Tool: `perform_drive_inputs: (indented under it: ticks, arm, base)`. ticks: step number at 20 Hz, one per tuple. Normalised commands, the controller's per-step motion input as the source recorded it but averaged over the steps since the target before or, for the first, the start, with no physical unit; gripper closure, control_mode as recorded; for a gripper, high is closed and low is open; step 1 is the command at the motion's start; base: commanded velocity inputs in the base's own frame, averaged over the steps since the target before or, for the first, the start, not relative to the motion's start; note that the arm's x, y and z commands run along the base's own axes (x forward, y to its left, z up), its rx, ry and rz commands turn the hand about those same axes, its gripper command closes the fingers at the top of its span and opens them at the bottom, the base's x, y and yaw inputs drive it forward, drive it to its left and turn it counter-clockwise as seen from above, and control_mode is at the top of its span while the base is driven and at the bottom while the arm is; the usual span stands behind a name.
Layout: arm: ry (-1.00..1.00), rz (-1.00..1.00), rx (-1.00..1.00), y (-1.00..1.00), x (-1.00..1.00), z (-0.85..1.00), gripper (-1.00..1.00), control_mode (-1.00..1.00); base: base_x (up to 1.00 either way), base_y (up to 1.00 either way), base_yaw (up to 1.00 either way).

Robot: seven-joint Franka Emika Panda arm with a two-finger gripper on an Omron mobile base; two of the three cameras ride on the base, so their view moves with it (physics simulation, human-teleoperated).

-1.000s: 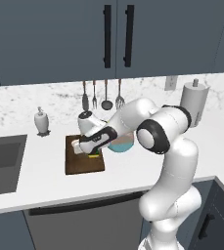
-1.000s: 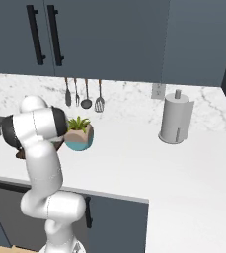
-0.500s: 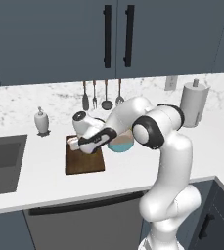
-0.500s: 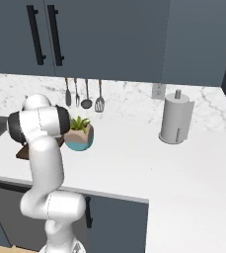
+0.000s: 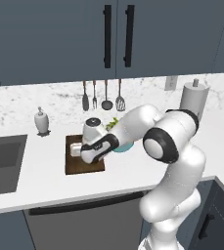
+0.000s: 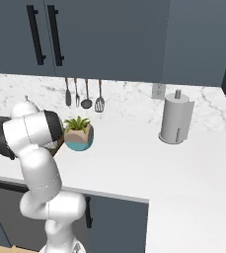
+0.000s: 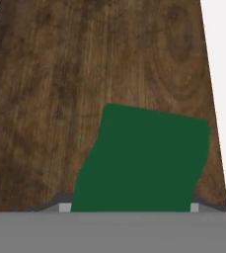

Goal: Pick up the sponge from the counter and clean the cutting board by briefly scrubbing or pressing down on the cutting board. Once finished, release the sponge.

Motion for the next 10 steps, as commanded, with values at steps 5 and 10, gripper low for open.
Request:
perform_drive_inputs:
  ticks: [5,10]
  arm:
    - [-0.01,0.00,-0.15,-0.77,-0.78,0.07,1.00,-1.00]
    - [0.00,0.00,-0.34,-0.99,-0.18,0.29,1.00,-1.00]
  base:
    - [0.00,0.00,0.00]
    - [0.00,0.00,0.00]
